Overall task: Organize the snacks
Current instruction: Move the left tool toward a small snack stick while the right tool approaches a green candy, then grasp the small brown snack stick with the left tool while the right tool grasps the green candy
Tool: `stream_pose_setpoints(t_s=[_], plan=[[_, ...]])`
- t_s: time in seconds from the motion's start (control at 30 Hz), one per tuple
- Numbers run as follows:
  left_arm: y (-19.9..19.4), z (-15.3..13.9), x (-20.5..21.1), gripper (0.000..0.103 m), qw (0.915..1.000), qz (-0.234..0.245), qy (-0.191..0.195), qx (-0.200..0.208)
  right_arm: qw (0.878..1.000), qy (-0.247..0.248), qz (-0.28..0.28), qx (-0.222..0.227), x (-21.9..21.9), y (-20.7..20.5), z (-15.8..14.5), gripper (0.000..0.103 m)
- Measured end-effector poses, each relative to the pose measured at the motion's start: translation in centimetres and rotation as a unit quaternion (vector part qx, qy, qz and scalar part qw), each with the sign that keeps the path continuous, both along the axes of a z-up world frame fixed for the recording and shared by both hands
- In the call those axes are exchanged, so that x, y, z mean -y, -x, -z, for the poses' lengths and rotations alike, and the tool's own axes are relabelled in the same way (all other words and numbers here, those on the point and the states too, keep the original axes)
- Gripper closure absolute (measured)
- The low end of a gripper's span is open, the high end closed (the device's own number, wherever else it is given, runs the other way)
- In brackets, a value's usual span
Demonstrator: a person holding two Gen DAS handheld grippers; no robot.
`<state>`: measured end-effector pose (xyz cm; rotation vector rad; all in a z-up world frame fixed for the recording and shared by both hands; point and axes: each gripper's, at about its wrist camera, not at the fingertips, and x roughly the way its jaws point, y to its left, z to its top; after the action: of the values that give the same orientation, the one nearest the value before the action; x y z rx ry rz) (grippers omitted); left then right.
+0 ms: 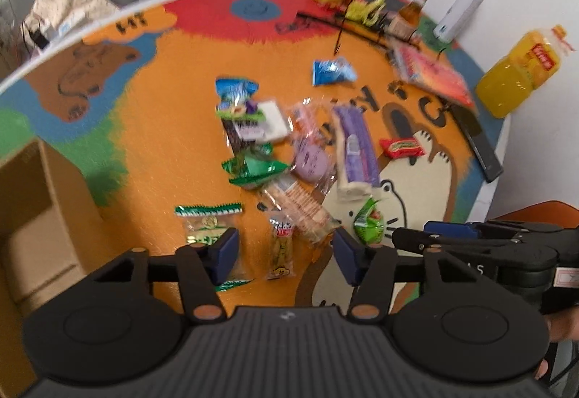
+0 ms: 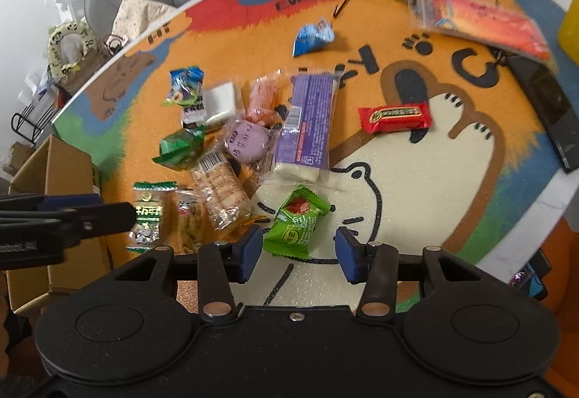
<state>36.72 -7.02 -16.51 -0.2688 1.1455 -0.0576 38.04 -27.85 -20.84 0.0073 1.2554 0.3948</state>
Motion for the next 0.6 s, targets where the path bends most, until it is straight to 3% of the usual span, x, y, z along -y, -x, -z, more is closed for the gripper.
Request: stream_pose_setpoints(t_s=[0.37, 0.6], plan=[[-2.1, 6.7, 1.2, 0.066, 0.9975, -0.009, 0.010, -0.069, 0.999, -0.022, 0.004, -0.034, 0.0, -2.4, 3.5, 0.058], [-2.4, 8.1, 1.5, 0.069, 0.9979, -0.018, -0.002, -0.062, 0.998, -0.029, 0.000, -0.048, -0.2, -2.9, 4.6, 0.064]])
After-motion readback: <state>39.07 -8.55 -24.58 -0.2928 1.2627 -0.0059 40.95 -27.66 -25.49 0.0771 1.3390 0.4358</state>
